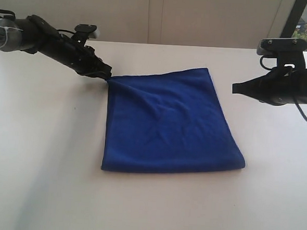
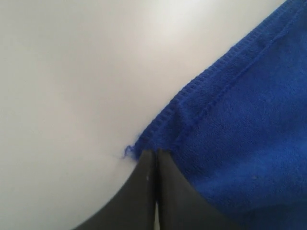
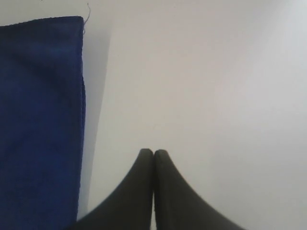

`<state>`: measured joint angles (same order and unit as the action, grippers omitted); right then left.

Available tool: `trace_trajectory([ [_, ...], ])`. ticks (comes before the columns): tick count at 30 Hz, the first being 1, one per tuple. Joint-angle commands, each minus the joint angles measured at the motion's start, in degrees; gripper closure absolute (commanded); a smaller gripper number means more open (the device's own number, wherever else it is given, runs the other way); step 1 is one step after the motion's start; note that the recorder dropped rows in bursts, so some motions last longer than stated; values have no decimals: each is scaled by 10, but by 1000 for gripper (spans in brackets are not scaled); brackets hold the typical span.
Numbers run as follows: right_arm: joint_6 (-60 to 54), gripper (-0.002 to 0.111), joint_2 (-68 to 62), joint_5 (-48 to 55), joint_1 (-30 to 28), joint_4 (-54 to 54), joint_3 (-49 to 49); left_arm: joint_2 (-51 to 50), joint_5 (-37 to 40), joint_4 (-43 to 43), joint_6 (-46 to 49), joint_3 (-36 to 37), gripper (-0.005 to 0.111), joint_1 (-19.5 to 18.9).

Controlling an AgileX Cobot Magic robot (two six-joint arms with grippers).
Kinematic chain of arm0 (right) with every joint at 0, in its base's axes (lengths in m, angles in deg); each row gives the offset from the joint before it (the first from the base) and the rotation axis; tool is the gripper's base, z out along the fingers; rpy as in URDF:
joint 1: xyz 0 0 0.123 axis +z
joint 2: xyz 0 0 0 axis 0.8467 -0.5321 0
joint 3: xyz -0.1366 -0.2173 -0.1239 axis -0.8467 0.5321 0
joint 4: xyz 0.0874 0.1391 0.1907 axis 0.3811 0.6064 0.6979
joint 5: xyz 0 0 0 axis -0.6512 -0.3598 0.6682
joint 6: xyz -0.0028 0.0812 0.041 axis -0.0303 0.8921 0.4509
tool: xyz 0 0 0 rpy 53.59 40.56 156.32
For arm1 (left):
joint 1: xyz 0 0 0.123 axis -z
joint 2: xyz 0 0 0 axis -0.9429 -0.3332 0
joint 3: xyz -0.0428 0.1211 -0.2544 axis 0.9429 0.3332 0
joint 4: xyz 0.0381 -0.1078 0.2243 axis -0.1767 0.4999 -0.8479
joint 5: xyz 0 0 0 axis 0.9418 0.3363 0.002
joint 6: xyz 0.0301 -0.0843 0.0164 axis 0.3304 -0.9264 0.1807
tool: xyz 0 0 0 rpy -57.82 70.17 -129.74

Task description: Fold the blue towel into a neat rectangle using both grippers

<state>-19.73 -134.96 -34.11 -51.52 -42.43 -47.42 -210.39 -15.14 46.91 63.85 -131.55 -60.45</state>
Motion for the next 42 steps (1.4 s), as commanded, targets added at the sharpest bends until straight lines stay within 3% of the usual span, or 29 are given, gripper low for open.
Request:
trace_trajectory([
  [1, -7, 108, -2, -6, -5, -6, -1, -2, -6, 7, -3, -2, 107, -2],
  [11, -7, 108, -2, -6, -5, -6, -1, -2, -15, 7, -3, -2, 105, -2],
  [14, -7, 108, -2, -6, -5, -6, -1, -2, -15, 7, -3, -2, 93, -2],
  [16, -7, 108, -2, -6, -5, -6, -1, -2, -15, 7, -3, -2, 71, -2],
  [19, -7, 108, -2, -6, -5, -6, -1, -2, -29, 8, -3, -2, 63, -2],
  [25, -7, 108, -2, 87, -1, -5, -74, 39, -33, 7, -3, -2, 62, -2],
  [34, -10, 108, -61, 126, 38, -5, -188, 73, 56, 7, -5, -2, 64, -2],
  [38, -34, 108, -134, 161, 65, -5, -265, 74, 80, 7, -6, -2, 71, -2],
  [42, -34, 108, -206, 210, 79, -4, -355, 74, 109, 7, -7, -2, 86, -2],
])
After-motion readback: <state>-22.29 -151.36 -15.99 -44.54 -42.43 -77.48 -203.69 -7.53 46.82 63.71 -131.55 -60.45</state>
